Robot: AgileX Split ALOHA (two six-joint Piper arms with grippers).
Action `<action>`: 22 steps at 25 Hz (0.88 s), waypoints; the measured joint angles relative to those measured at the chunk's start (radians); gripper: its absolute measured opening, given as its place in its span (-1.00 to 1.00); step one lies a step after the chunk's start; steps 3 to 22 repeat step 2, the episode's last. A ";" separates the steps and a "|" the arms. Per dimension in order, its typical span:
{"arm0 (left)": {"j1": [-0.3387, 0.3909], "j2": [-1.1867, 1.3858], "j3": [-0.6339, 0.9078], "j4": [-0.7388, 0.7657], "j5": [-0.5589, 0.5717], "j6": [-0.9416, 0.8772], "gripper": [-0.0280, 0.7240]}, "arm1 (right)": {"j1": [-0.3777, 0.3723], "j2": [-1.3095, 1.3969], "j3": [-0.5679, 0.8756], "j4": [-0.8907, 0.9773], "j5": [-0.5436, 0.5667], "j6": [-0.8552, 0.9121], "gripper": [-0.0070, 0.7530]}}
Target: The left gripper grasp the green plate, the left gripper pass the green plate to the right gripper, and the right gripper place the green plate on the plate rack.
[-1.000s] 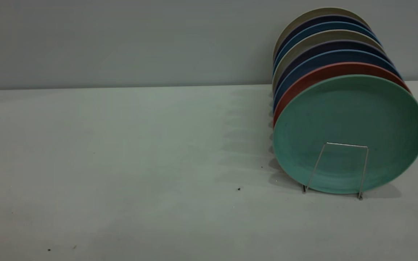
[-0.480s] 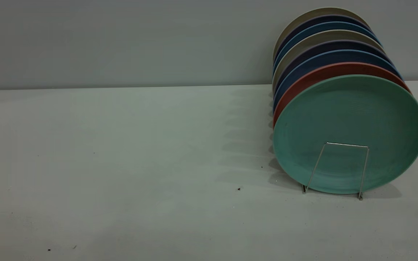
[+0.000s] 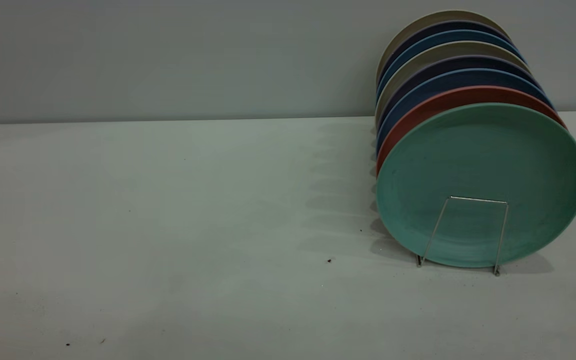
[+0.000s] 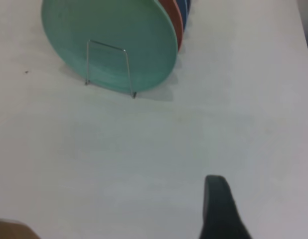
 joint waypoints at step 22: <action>0.000 0.000 0.000 0.000 0.000 0.000 0.57 | 0.000 0.000 0.000 0.000 0.000 0.000 0.22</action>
